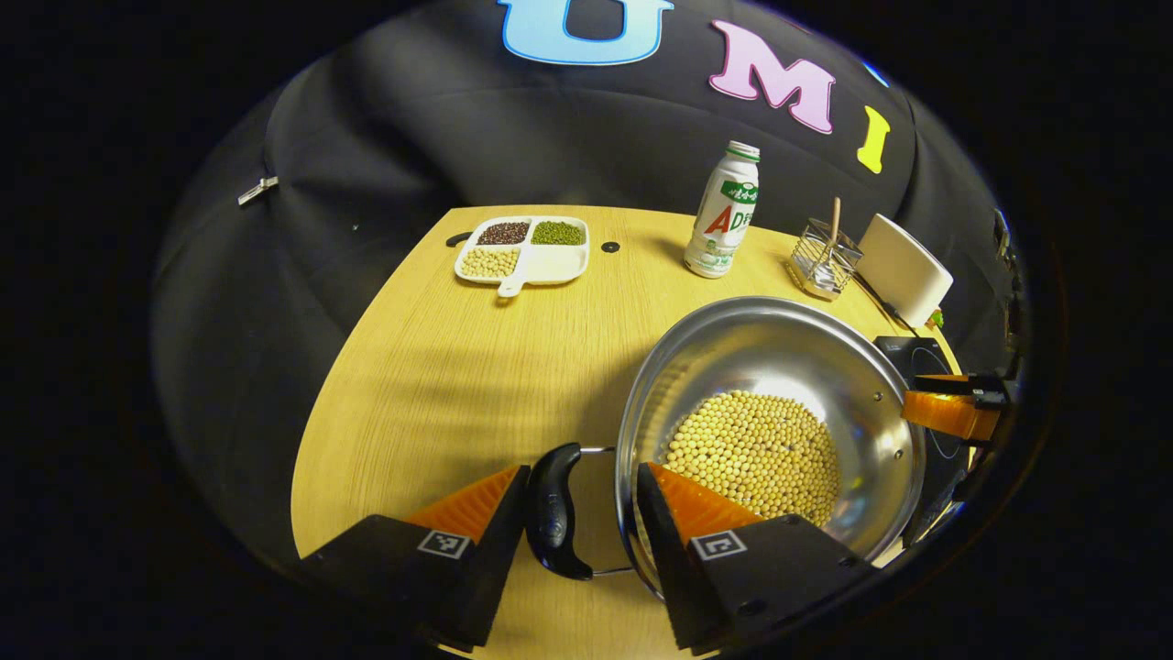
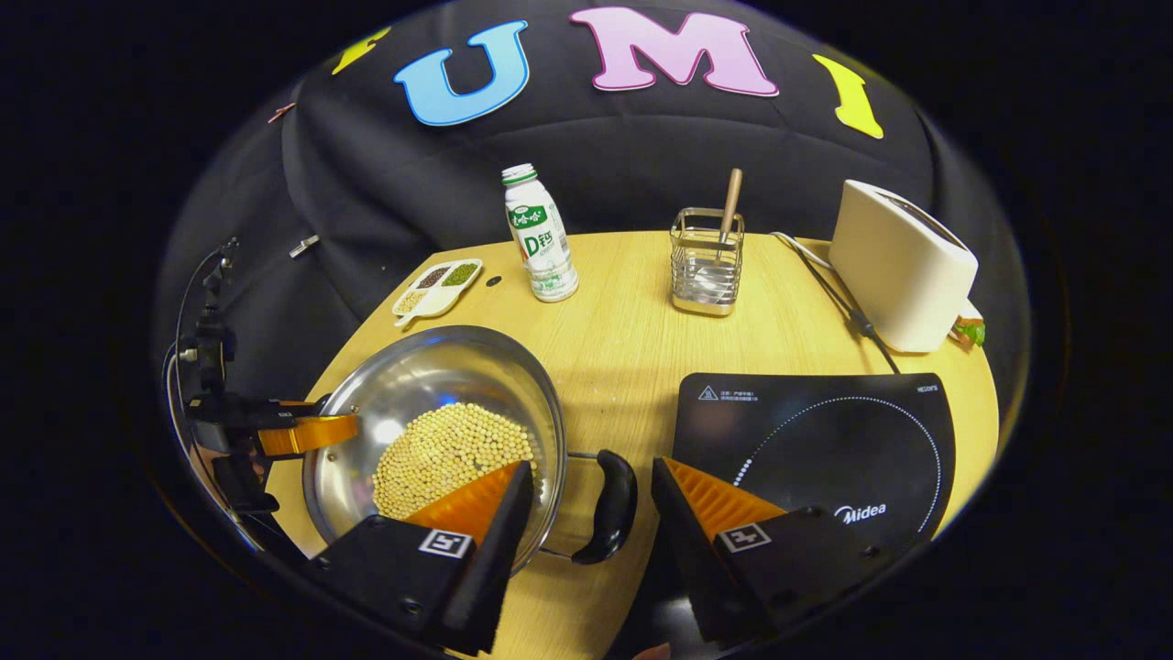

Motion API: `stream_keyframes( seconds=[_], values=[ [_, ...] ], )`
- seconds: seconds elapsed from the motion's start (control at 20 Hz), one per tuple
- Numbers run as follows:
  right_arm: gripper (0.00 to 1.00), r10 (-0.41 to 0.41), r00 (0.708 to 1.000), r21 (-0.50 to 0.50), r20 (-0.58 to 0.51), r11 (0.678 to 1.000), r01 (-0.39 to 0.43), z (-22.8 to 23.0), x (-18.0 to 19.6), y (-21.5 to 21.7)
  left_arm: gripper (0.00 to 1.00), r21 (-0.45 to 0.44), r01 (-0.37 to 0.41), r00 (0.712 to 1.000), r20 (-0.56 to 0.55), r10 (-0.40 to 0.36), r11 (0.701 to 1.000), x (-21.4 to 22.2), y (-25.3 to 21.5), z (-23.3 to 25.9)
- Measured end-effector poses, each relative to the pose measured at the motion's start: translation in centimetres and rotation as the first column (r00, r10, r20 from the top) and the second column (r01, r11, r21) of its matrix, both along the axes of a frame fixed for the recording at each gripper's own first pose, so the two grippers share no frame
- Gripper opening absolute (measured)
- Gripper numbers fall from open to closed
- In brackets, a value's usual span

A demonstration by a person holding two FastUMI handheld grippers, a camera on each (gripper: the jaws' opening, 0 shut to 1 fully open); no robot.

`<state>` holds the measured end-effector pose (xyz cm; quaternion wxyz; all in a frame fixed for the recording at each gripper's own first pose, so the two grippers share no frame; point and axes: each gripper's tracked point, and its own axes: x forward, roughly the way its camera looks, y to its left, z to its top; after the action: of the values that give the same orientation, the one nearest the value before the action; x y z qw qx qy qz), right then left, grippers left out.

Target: First push the handle of the pot to place it horizontally, then grasp the pot with both hands and set it on the induction cooktop.

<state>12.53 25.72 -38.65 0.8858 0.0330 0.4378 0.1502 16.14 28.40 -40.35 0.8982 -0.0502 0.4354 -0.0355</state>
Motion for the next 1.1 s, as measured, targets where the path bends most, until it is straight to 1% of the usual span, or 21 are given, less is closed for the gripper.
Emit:
stream_keyframes(
  seconds=[0.05, 0.1, 0.2, 0.3, 0.4, 0.45, 0.5, 0.6, 0.75, 0.8, 0.85, 0.95, 1.0, 1.1],
  values=[
    [0.8, -0.001, 1.0, -0.004, -0.02, 1.0, 0.0, -0.9, 0.1, 0.3, 0.71, -0.003, 0.002, 1.0, 0.001, -0.002, 1.0, 0.1, 0.0, -0.1],
    [0.8, -0.001, 1.0, -0.005, -0.017, 1.0, 0.001, -1.1, 0.3, 0.6, 0.7, -0.005, 0.003, 1.0, -0.001, -0.003, 1.0, 0.1, 0.0, -0.2],
    [0.76, 0.004, 1.0, -0.025, -0.02, 1.0, -0.004, -1.9, 0.7, 0.7, 0.68, -0.005, 0.004, 1.0, -0.011, -0.004, 1.0, 0.1, 0.0, -0.5],
    [0.68, 0.014, 1.0, -0.06, -0.009, 0.998, -0.014, -2.3, 0.9, 0.6, 0.67, -0.008, 0.003, 1.0, -0.005, -0.003, 1.0, 0.2, 0.2, -0.5],
    [0.65, 0.022, 1.0, -0.084, -0.017, 0.996, -0.023, -2.8, 1.0, 0.9, 0.66, -0.012, 0.007, 1.0, -0.011, -0.007, 1.0, 0.1, 0.3, -0.8],
    [0.65, 0.022, 0.999, -0.093, -0.025, 0.995, -0.025, -3.0, 1.1, 1.0, 0.66, -0.013, 0.011, 1.0, -0.014, -0.011, 1.0, 0.1, 0.4, -1.0],
    [0.67, 0.021, 0.999, -0.1, -0.031, 0.995, -0.024, -3.1, 1.2, 1.1, 0.67, -0.013, 0.014, 1.0, -0.013, -0.014, 1.0, 0.1, 0.5, -0.9],
    [0.67, 0.014, 0.999, -0.108, -0.042, 0.994, -0.018, -3.6, 1.4, 1.3, 0.67, -0.006, 0.015, 1.0, -0.013, -0.015, 1.0, 0.2, 0.7, -0.9],
    [0.68, 0.013, 0.999, -0.134, -0.053, 0.991, -0.02, -4.7, 1.6, 1.4, 0.65, -0.018, -0.004, 1.0, -0.006, 0.004, 1.0, 0.3, 1.0, -0.9],
    [0.61, 0.006, 0.999, -0.124, -0.054, 0.992, -0.013, -3.7, 1.8, 1.4, 0.64, -0.02, -0.012, 1.0, -0.005, 0.012, 1.0, 0.2, 1.0, -0.7],
    [0.64, 0.003, 0.998, -0.113, -0.059, 0.994, -0.009, -4.1, 2.0, 1.6, 0.63, -0.015, -0.023, 1.0, 0.005, 0.023, 1.0, 0.3, 1.0, -0.6],
    [0.57, 0.013, 0.997, -0.111, -0.07, 0.994, -0.021, -3.9, 1.6, 1.4, 0.59, 0.0, -0.03, 0.999, 0.015, 0.03, 1.0, 0.2, 0.8, 0.0],
    [0.57, 0.001, 0.998, -0.106, -0.07, 0.994, -0.008, -3.4, 1.5, 1.3, 0.58, 0.003, -0.031, 0.999, 0.018, 0.031, 1.0, 0.1, 0.6, 0.5],
    [0.49, -0.015, 0.999, -0.087, -0.03, 0.996, 0.012, -1.4, 1.7, 0.9, 0.57, 0.003, -0.031, 0.999, 0.041, 0.031, 0.999, -0.2, 0.4, 2.4]
  ],
)
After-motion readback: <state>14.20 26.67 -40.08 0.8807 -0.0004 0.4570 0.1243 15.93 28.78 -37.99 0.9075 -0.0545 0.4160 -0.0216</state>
